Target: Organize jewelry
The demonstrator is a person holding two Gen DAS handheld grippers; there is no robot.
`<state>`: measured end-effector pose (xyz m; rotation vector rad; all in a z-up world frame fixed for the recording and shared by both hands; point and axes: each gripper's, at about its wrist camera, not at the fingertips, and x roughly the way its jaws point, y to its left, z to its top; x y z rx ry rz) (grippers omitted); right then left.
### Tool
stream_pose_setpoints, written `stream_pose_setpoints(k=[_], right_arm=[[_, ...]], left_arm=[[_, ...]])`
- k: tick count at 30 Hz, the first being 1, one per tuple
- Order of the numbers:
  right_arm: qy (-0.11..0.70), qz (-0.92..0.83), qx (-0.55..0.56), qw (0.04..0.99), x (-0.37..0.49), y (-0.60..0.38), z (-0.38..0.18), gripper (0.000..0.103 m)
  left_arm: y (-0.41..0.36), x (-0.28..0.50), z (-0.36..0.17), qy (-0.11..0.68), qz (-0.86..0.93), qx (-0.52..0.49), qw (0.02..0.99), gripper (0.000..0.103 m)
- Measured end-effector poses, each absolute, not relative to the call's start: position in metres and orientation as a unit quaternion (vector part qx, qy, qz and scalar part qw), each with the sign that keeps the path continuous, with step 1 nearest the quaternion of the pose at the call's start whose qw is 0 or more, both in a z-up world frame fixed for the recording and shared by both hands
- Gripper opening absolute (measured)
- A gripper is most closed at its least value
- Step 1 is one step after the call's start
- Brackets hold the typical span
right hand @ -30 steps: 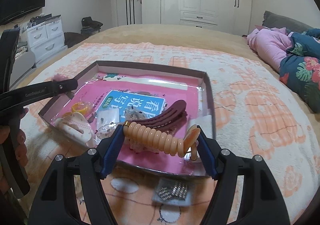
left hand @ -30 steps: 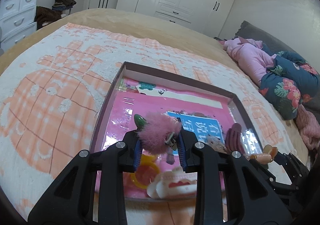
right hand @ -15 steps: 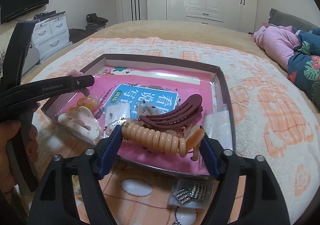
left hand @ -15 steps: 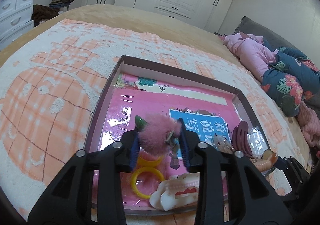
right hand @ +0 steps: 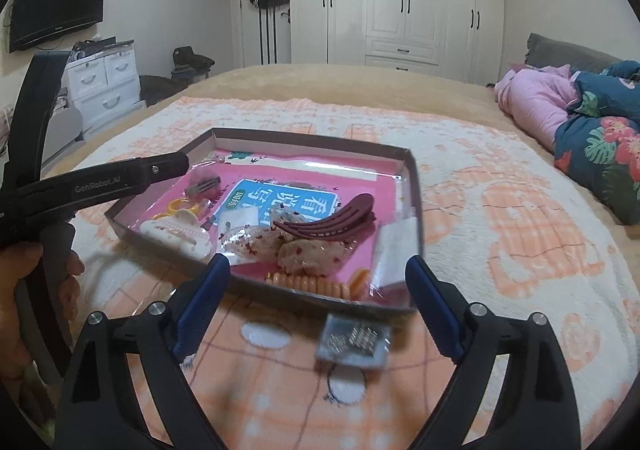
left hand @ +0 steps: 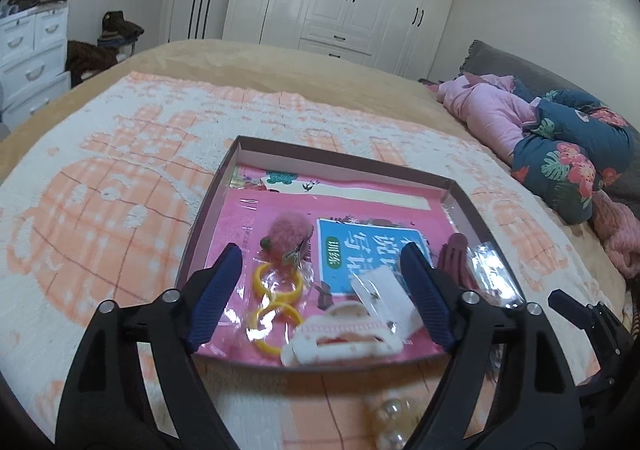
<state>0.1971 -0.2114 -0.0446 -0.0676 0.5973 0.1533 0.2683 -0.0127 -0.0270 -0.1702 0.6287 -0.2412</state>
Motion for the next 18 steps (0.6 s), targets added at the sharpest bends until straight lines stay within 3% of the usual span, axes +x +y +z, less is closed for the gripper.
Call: stream_pose_setpoints(k=[8, 18], right_arm=[[0.287, 0.066, -0.029, 0.955, 0.172, -0.227, -0.042, 0.09], [0.28, 0.053, -0.025, 0.958, 0.157, -0.241, -0.041, 0.09]], left_arm=[[-0.011, 0.235, -0.017, 0.291, -0.111, -0.08, 0.947, 0.083], [-0.011, 0.203, -0.019, 0.289, -0.108, -0.07, 0.949, 0.084]])
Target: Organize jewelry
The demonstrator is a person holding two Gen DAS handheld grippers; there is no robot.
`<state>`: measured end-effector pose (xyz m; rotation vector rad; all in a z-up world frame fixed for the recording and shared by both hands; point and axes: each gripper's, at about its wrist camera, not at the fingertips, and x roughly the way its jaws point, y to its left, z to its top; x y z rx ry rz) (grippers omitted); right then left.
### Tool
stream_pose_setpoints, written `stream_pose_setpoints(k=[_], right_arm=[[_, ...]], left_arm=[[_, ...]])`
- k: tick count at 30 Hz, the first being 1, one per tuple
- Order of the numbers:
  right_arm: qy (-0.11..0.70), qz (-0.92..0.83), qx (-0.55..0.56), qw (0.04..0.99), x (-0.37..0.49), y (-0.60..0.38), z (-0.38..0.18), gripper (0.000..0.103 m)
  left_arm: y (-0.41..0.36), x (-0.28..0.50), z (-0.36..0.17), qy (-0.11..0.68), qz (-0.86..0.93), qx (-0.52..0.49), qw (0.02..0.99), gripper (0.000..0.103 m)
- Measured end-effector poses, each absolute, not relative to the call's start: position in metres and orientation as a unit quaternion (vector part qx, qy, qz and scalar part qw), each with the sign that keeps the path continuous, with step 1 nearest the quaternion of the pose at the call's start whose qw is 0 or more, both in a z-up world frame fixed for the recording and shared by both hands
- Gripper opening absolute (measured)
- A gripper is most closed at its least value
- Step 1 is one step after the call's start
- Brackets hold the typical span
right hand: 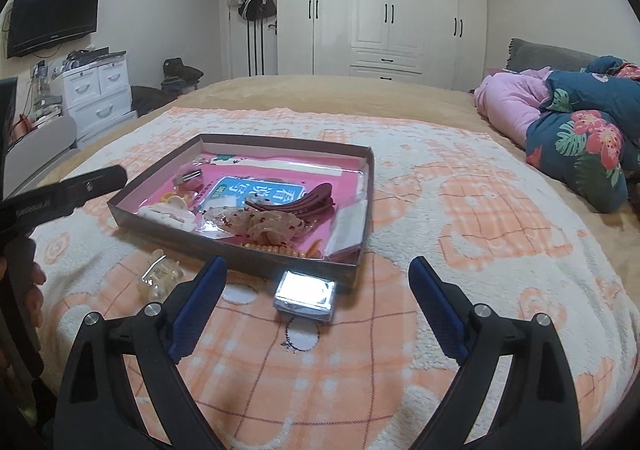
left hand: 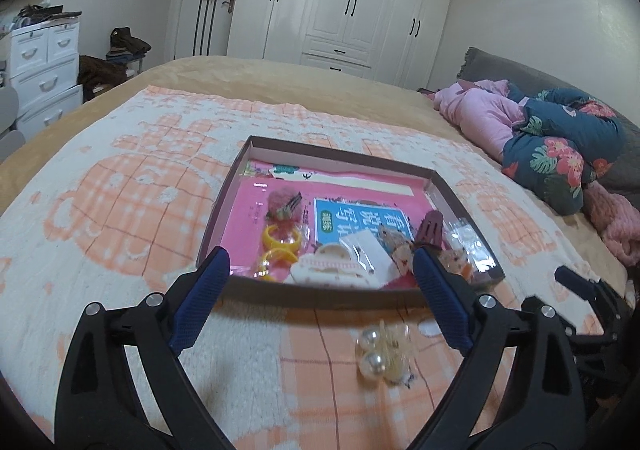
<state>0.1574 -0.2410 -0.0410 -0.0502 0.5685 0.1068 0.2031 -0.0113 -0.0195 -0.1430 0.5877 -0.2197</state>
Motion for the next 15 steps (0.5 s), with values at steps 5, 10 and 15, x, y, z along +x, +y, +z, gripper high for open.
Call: stream_pose_setpoints(k=[5, 10, 15], right_arm=[[0.28, 0.052, -0.024, 0.958, 0.152, -0.245, -0.04, 0.09], [0.283, 0.047, -0.023, 0.958, 0.15, -0.249, -0.043, 0.09], [0.293, 0.045, -0.024, 0.955, 0.152, -0.254, -0.049, 0.09]], left_arm=[[-0.017, 0.189, -0.025, 0.299, -0.12, -0.056, 0.945, 0.084], [-0.025, 0.18, -0.032, 0.32, -0.131, -0.041, 0.938, 0.084], [-0.034, 0.179, -0.046, 0.353, -0.15, -0.03, 0.923, 0.084]])
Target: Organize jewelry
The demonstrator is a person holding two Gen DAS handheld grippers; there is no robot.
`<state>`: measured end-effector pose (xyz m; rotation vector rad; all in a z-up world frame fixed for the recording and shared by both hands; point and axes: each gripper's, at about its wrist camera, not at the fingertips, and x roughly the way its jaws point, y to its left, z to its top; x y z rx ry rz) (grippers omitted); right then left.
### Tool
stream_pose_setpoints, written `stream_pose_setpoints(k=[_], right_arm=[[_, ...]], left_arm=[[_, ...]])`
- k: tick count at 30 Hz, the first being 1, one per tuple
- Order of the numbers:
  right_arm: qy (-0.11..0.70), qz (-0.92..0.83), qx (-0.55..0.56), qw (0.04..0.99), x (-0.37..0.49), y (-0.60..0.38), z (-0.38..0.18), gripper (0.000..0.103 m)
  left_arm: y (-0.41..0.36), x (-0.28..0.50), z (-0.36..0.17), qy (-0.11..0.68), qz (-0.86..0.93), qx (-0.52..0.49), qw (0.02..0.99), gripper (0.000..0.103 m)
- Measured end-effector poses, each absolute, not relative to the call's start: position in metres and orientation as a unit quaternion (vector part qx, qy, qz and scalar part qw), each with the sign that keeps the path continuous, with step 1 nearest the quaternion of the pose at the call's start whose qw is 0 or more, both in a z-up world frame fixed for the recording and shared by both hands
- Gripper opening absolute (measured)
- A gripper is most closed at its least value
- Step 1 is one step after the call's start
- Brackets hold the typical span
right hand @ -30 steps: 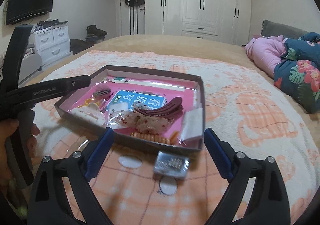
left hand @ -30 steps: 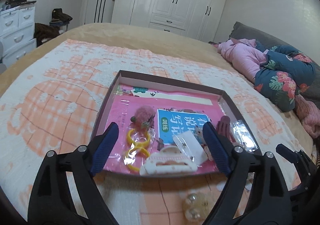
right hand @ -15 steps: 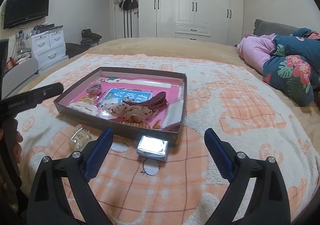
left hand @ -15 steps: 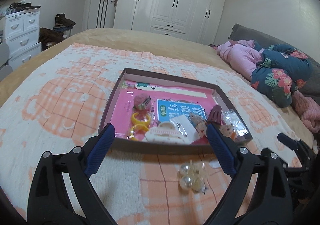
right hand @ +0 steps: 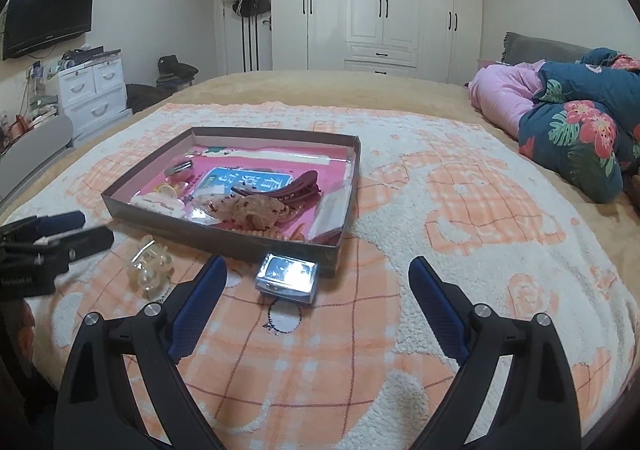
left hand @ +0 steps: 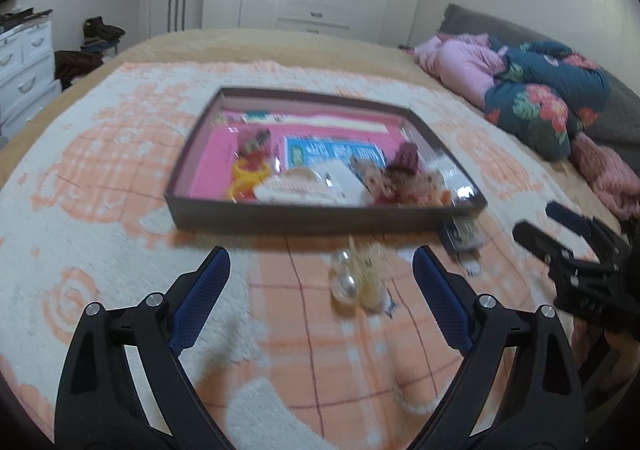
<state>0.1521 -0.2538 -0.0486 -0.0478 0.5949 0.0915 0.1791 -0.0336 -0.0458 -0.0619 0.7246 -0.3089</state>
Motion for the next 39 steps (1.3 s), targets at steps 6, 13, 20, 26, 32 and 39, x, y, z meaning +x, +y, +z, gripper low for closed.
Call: stream_pose_setpoints(k=[6, 13, 20, 26, 32, 39], right_arm=[[0.314, 0.05, -0.02, 0.948, 0.157, -0.258, -0.059, 0.09], [0.343, 0.057, -0.009, 0.938, 0.167, -0.26, -0.074, 0.09], [0.359, 0.079, 0.002, 0.93, 0.182, -0.25, -0.082, 0.09], [0.38, 0.083, 0.0, 0.921, 0.202, -0.238, -0.092, 0.068], [0.384, 0.085, -0.005, 0.919, 0.205, -0.229, -0.095, 0.046], [0.368, 0.112, -0.004, 0.923, 0.187, -0.222, -0.084, 0.046]], left_arm=[[-0.043, 0.185, -0.065, 0.389, -0.181, -0.039, 0.903, 0.082], [-0.058, 0.199, -0.078, 0.416, -0.19, -0.013, 0.889, 0.071], [-0.057, 0.209, -0.085, 0.424, -0.194, -0.021, 0.884, 0.031], [-0.05, 0.207, -0.081, 0.416, -0.196, -0.035, 0.887, 0.03], [-0.043, 0.203, -0.075, 0.406, -0.196, -0.048, 0.891, 0.03], [-0.03, 0.198, -0.063, 0.386, -0.187, -0.061, 0.901, 0.03]])
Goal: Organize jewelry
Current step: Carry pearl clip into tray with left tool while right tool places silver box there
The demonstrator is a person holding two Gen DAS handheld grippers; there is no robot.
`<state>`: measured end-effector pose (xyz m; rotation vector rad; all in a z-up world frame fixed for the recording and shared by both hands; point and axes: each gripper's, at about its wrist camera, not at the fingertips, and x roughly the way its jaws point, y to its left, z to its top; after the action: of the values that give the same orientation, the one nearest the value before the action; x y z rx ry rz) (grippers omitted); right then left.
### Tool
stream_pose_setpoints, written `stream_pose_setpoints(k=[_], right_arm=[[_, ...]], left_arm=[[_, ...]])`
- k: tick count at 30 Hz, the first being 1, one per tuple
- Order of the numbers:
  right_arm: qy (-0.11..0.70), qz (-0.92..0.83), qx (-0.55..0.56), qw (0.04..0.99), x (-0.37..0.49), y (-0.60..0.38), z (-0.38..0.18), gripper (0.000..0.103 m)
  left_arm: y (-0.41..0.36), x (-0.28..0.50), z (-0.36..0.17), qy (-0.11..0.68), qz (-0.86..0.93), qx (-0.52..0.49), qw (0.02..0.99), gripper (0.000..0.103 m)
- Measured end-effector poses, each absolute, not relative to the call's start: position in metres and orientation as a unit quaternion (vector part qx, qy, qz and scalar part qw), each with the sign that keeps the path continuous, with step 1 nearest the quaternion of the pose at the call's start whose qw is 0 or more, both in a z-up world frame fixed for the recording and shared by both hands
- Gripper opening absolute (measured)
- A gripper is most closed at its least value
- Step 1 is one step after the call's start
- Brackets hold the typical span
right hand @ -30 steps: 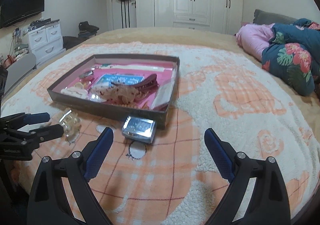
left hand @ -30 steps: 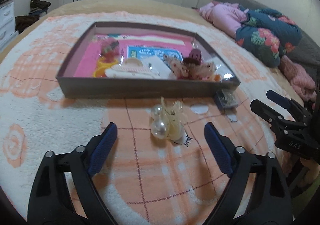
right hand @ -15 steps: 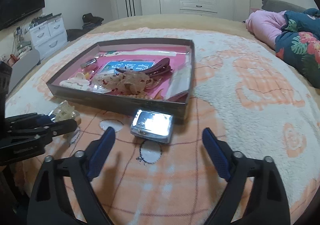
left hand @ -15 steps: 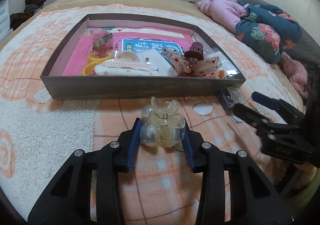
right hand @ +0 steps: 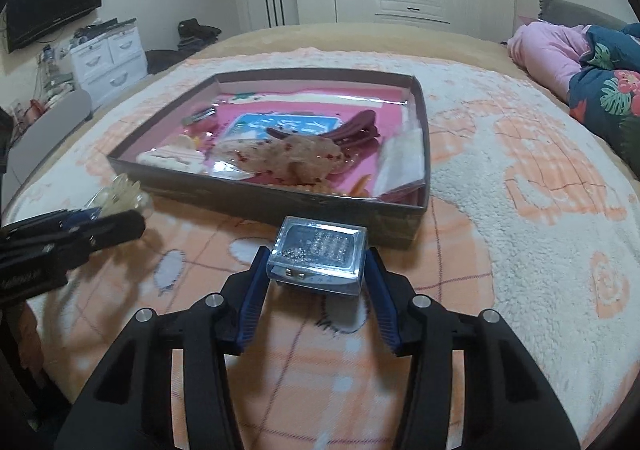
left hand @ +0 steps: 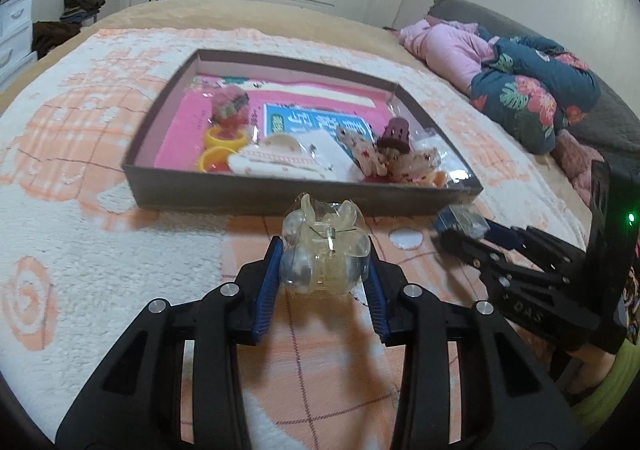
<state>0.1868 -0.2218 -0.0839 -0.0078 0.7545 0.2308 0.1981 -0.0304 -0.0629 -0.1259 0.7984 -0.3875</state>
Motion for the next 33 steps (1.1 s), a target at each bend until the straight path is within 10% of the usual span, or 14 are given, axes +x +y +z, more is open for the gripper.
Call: stream_pose_setpoints(k=[33], right_arm=[[0.311, 0.144, -0.007, 0.939, 0.216, -0.201, -0.028, 0.046]], left_arm=[[0.006, 0.235, -0.014, 0.322, -0.151, -0.091, 0.93, 0.03]])
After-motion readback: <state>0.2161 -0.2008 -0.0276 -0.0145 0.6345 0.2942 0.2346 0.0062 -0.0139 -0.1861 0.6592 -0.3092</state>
